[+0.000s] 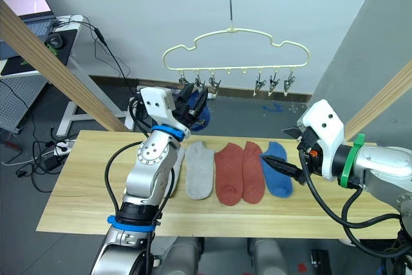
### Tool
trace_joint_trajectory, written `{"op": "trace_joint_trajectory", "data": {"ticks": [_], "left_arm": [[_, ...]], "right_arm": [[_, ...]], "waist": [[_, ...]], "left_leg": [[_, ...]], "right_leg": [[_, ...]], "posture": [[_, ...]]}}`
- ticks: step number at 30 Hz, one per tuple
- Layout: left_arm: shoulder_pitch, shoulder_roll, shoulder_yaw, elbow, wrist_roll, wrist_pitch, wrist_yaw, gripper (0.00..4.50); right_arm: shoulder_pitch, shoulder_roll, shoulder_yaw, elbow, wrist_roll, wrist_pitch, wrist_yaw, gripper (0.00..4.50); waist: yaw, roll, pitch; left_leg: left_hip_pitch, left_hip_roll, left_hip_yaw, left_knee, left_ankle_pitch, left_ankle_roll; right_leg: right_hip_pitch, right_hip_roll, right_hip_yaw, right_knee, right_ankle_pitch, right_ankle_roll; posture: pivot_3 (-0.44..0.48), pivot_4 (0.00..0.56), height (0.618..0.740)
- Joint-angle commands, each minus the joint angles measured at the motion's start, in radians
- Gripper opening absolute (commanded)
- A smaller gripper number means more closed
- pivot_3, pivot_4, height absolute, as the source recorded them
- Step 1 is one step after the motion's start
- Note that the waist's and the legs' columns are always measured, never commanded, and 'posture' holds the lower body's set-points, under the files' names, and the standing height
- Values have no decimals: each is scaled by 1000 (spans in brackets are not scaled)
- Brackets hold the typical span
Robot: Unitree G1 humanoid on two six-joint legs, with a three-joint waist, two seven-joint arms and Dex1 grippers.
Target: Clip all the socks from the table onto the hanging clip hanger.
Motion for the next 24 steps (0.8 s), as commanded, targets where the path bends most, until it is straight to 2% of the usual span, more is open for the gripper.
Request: {"op": "trace_joint_trajectory", "data": {"ticks": [1, 13, 24], "left_arm": [[-27, -15, 6, 1, 11, -21, 18, 1899], [-113, -57, 25, 91, 54, -33, 115, 1899], [-151, -83, 29, 114, 47, -24, 121, 1899]], "right_arm": [[9, -21, -38, -29, 31, -24, -23, 4500], [47, -46, -54, -38, 110, -45, -107, 4500], [76, -61, -43, -39, 172, -85, -183, 4500]], "waist": [[0, 0, 0], [-7, 0, 0], [-19, 0, 0]], "left_leg": [[0, 0, 0, 0, 0, 0], [0, 0, 0, 0, 0, 0], [0, 0, 0, 0, 0, 0]], "right_leg": [[0, 0, 0, 0, 0, 0], [0, 0, 0, 0, 0, 0], [0, 0, 0, 0, 0, 0]], "posture": [[-41, 278, 740], [-66, 284, 740], [-76, 287, 740]]}}
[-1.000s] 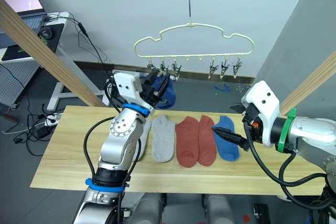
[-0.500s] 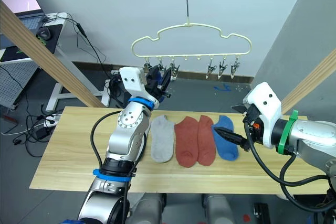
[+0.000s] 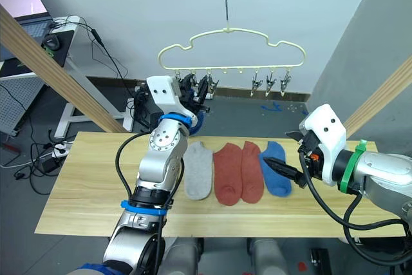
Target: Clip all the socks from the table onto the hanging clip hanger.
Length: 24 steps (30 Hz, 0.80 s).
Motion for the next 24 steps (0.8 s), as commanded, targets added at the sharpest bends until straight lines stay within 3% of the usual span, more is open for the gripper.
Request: {"op": "trace_joint_trajectory", "data": {"ticks": [1, 6, 11, 15, 20, 24], "left_arm": [[-26, -9, -1, -14, -2, -17, -4, 1899], [-25, -10, 6, -14, -5, -11, -10, 1899], [-23, -11, 9, -18, -6, -1, -7, 760], [-23, -10, 14, -19, -9, 1, -6, 194], [-32, -5, 32, -34, -54, 45, -34, 139], [-50, 13, 70, -91, -173, 175, -109, 139]], "right_arm": [[11, -21, -24, -32, 29, -35, -23, 4500], [29, -40, -26, -31, 52, -56, -45, 4500], [37, -55, -19, -26, 68, -79, -63, 4500], [42, -69, -11, -19, 79, -98, -74, 4500], [41, -77, 6, -10, 79, -112, -83, 4500], [14, -72, 90, 28, 21, -101, -115, 4500]], "waist": [[-5, 0, 0], [-11, 0, 0], [-12, 0, 0], [-12, 0, 0], [-12, 0, 0], [-12, 0, 0]], "left_leg": [[0, 0, 0, 0, 0, 0], [0, 0, 0, 0, 0, 0], [0, 0, 0, 0, 0, 0], [0, 0, 0, 0, 0, 0], [0, 0, 0, 0, 0, 0], [0, 0, 0, 0, 0, 0]], "right_leg": [[0, 0, 0, 0, 0, 0], [0, 0, 0, 0, 0, 0], [0, 0, 0, 0, 0, 0], [0, 0, 0, 0, 0, 0], [0, 0, 0, 0, 0, 0], [0, 0, 0, 0, 0, 0]], "posture": [[-79, 287, 740], [-80, 288, 740], [-80, 288, 740], [-75, 290, 740], [-71, 292, 740], [-63, 294, 740]]}}
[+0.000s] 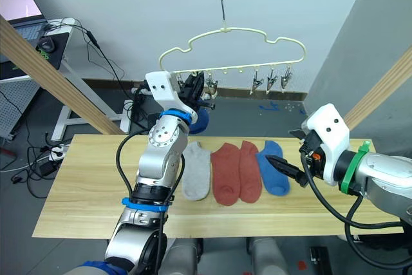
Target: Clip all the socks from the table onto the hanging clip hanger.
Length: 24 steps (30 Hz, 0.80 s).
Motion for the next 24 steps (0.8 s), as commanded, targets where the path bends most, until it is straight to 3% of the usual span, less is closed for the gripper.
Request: {"op": "trace_joint_trajectory", "data": {"ticks": [1, 7, 13, 18, 24], "left_arm": [[-25, 22, 26, -96, -113, 125, -73, 139], [-64, 68, 117, -172, -306, 380, -100, 139], [-100, 104, 166, -196, -384, 518, -69, 139], [-138, 109, 217, -201, -455, 613, -34, 139], [-152, 133, 234, -203, -477, 651, -11, 139]], "right_arm": [[-28, -6, 81, 31, -61, 8, -40, 4500], [-80, 25, 332, 164, -310, -37, -42, 4500], [-142, 99, 535, 393, -561, -152, 19, 4500], [-190, 194, 621, 628, -714, -239, 74, 4500], [-265, 299, 635, 856, -829, -331, 138, 4500]], "waist": [[-1, 0, 0], [-1, 0, 0], [0, 0, 0], [3, 0, 0], [2, 0, 0]], "left_leg": [[0, 0, 0, 0, 0, 0], [0, 0, 0, 0, 0, 0], [0, 0, 0, 0, 0, 0], [0, 0, -1, 0, 0, 0], [0, 0, 0, 0, 0, 0]], "right_leg": [[0, 0, 0, 0, 0, 0], [0, 0, 0, 0, 0, 0], [0, 0, 0, 0, -2, 4], [0, 0, -1, 0, -1, 1], [0, 0, 0, 0, 0, 0]], "posture": [[-59, 295, 740], [-39, 293, 740], [-22, 290, 740], [2, 289, 740], [21, 295, 740]]}}
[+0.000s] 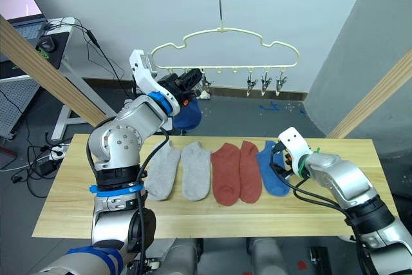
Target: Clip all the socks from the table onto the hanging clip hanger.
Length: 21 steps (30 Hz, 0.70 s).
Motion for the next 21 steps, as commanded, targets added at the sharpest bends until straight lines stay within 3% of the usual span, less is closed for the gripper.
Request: {"op": "trace_joint_trajectory", "data": {"ticks": [1, 12, 21], "left_arm": [[-16, 11, -4, -49, -16, 3, 2, 139], [-11, 17, -19, -59, -13, 6, 9, 139], [-49, 13, 69, -18, -109, 118, 68, 139]], "right_arm": [[-43, 36, -5, 90, -64, -65, 38, 4500], [-102, 142, -3, 253, -191, -135, 114, 4500], [-83, 188, -19, 304, -250, -154, 149, 4500]], "waist": [[1, 0, 0], [6, 0, 0], [7, 0, 0]], "left_leg": [[0, 0, 0, 0, 0, 0], [0, 0, 0, 0, 0, 0], [0, 0, 0, 0, 0, 0]], "right_leg": [[0, 0, 0, 0, 0, 0], [0, 0, 0, 0, 0, 0], [0, 0, 0, 1, 0, 0]], "posture": [[21, 295, 740], [50, 297, 740], [68, 298, 740]]}}
